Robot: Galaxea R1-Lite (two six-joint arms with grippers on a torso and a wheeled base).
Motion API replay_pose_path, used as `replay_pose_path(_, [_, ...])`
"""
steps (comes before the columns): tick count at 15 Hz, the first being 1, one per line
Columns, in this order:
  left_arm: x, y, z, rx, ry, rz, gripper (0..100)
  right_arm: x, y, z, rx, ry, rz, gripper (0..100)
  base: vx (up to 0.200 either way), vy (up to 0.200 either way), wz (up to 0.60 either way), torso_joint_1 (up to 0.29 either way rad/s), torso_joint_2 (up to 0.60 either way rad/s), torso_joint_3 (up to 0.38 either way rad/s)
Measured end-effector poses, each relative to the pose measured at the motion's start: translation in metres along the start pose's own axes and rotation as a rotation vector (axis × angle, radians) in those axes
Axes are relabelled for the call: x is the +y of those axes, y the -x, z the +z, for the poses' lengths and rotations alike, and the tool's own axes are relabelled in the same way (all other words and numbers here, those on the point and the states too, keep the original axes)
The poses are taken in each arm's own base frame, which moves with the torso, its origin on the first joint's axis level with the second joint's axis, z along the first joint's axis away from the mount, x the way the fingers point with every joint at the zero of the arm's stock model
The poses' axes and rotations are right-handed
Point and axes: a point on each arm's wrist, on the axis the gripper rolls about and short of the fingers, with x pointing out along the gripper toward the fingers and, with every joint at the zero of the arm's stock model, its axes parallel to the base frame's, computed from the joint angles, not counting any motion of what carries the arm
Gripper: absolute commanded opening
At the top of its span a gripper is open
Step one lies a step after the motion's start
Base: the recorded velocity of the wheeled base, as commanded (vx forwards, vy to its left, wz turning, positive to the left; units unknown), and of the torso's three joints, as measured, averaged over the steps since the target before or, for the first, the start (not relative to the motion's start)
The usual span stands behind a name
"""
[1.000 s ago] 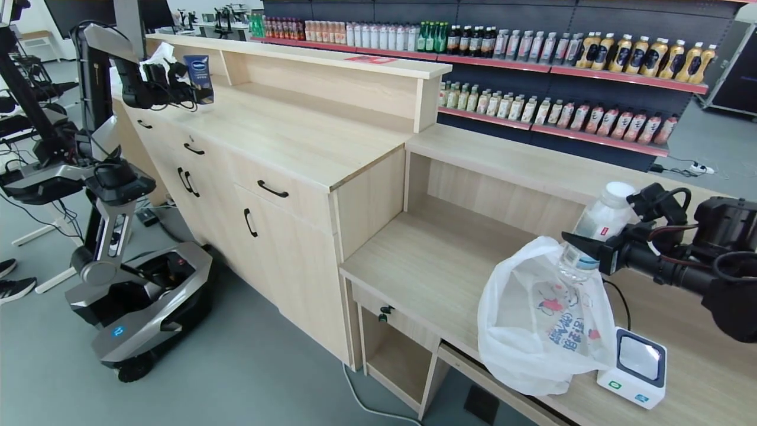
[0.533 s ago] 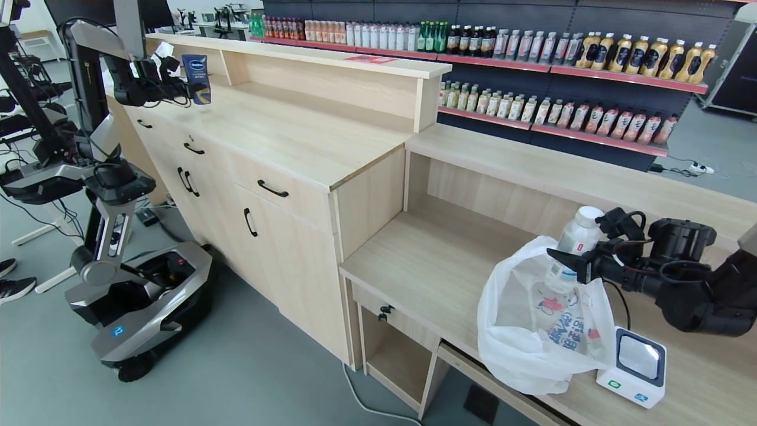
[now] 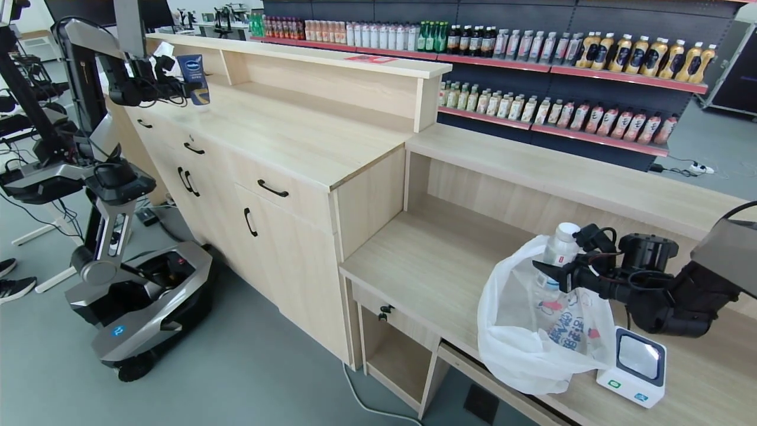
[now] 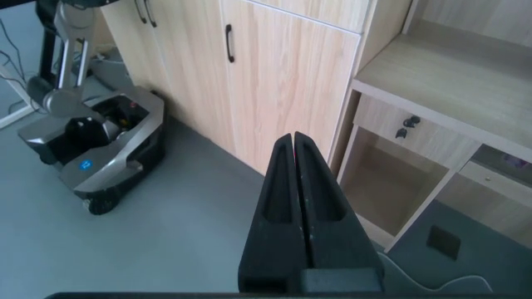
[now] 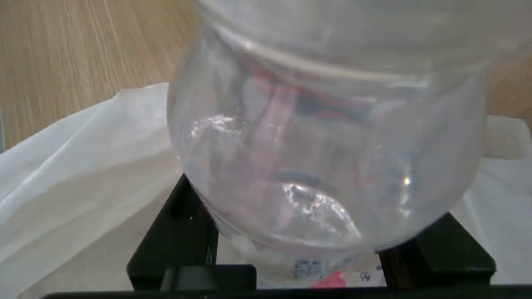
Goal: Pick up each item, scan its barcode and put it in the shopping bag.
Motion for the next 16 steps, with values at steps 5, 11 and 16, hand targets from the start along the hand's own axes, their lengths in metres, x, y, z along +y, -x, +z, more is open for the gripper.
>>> replay_pose_path(5, [0.000, 0.000, 0.000, 0.000, 0.000, 0.000, 0, -0.004, -0.014, -0.017, -0.027, 0.014, 0.000, 0, 0.000, 0.000, 0.00, 0.000, 0.00, 0.000])
replay_pose_path(11, [0.000, 0.000, 0.000, 0.000, 0.000, 0.000, 0, 0.005, -0.017, -0.040, 0.003, -0.001, 0.015, 0, 0.000, 0.000, 0.00, 0.000, 0.00, 0.000])
replay_pose_path(16, [0.000, 0.000, 0.000, 0.000, 0.000, -0.001, 0, 0.009, -0.020, -0.048, 0.007, -0.003, 0.025, 0, 0.000, 0.000, 0.00, 0.000, 0.00, 0.000])
